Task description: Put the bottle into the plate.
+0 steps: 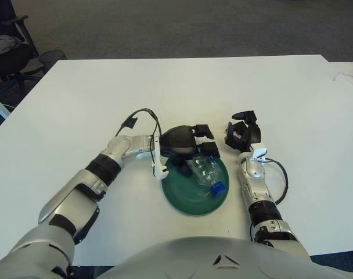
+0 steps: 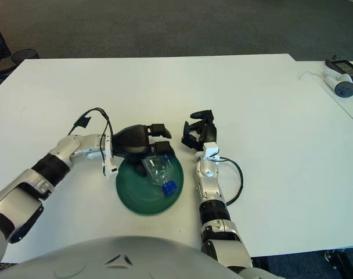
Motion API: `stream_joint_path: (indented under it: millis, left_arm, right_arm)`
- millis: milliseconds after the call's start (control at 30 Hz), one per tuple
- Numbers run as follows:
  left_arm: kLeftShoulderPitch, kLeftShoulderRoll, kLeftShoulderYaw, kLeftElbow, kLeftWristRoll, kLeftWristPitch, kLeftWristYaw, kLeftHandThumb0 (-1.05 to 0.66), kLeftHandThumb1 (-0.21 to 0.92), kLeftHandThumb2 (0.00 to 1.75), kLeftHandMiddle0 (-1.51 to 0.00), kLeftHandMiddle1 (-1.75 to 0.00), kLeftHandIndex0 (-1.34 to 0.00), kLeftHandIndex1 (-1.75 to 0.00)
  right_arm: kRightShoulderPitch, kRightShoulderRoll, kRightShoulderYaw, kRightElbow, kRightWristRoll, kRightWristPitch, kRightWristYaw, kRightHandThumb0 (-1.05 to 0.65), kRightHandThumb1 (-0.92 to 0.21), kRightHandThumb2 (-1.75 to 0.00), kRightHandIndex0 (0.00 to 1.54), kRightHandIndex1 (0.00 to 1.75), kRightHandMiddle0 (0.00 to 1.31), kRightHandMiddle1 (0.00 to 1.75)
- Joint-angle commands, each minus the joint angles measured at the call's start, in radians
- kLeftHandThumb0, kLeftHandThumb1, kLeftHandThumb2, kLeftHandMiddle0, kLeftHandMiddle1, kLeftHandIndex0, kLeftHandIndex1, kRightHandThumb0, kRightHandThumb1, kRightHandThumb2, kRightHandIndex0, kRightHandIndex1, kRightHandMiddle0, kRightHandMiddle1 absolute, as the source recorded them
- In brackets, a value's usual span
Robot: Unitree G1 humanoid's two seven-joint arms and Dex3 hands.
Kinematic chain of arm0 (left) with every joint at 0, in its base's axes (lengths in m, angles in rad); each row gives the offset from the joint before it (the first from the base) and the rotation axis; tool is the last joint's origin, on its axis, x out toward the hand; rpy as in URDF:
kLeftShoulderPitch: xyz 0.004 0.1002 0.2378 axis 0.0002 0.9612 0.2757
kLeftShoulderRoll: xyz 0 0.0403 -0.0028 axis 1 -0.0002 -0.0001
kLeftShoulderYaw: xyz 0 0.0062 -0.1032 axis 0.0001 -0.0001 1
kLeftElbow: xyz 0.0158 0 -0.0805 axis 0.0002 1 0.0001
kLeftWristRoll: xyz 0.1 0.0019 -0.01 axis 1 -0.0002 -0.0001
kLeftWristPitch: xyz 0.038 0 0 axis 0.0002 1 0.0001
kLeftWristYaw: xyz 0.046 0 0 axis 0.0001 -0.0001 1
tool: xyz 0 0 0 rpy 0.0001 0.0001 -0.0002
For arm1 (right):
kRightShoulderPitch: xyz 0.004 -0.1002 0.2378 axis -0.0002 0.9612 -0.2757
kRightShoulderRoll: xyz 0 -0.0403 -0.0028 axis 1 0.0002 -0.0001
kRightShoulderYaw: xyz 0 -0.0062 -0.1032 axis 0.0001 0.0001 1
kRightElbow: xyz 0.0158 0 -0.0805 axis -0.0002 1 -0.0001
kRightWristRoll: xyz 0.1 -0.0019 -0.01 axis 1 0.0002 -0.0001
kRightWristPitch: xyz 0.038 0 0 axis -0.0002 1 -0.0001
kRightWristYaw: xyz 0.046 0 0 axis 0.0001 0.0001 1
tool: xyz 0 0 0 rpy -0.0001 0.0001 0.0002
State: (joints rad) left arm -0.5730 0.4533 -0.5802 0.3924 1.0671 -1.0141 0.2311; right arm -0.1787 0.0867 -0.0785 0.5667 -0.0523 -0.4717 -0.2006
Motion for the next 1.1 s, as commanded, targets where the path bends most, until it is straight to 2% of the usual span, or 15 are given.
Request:
stream_joint_path:
  millis: [0,167,367,700,933,1033,1067]
  left_arm:
    - [-0.052,0.029,0.014,-0.051,0.053,0.028,0.046,-1.05,0.92,0.58,0.0,-0.03,0.0,-0.1]
    - [-0.036,0.045,-0.008,-0.095,0.098,0.079,0.064,-1.05,0.92,0.43,0.0,0.0,0.0,-0.01]
    - [-0.02,0.058,-0.016,-0.134,0.094,0.119,0.044,-1.05,0.92,0.38,0.0,0.0,0.0,0.0]
    - [-0.01,0.065,-0.015,-0.16,0.074,0.138,0.017,-1.05,0.92,0.39,0.0,0.0,0.0,0.0]
    - [-0.015,0.086,-0.01,-0.152,0.092,0.146,0.06,-1.05,0.92,0.51,0.0,0.0,0.0,0.0]
    - [-0.068,0.104,0.012,-0.06,0.023,0.085,0.074,-1.05,0.92,0.54,0.0,0.0,0.0,0.0]
    - [-0.082,0.093,0.023,-0.013,-0.061,0.059,0.04,-1.05,0.92,0.54,0.0,0.0,0.0,0.0]
  right_arm:
    - [0.033,-0.004,-0.003,0.05,0.009,0.012,0.01,0.0,-0.57,-1.02,0.45,1.71,0.2,1.75]
    - [0.05,-0.001,-0.004,0.016,0.026,0.005,0.031,0.0,-0.57,-1.02,0.44,1.72,0.21,1.75]
    - [0.097,0.012,0.008,-0.066,0.033,0.012,0.058,0.0,-0.57,-1.02,0.43,1.71,0.22,1.75]
    - [0.131,0.039,0.017,-0.197,0.03,0.125,0.035,0.0,-0.56,-1.04,0.42,1.73,0.22,1.75]
    - [0.139,0.045,0.037,-0.26,0.002,0.219,0.001,0.0,-0.56,-1.03,0.41,1.72,0.24,1.75]
    - [0.131,0.044,0.04,-0.24,-0.008,0.213,-0.013,0.0,-0.58,-1.0,0.41,1.68,0.25,1.75]
    - [0.035,-0.07,0.088,-0.163,-0.192,0.2,-0.123,0.0,-0.58,-0.99,0.41,1.67,0.25,1.75]
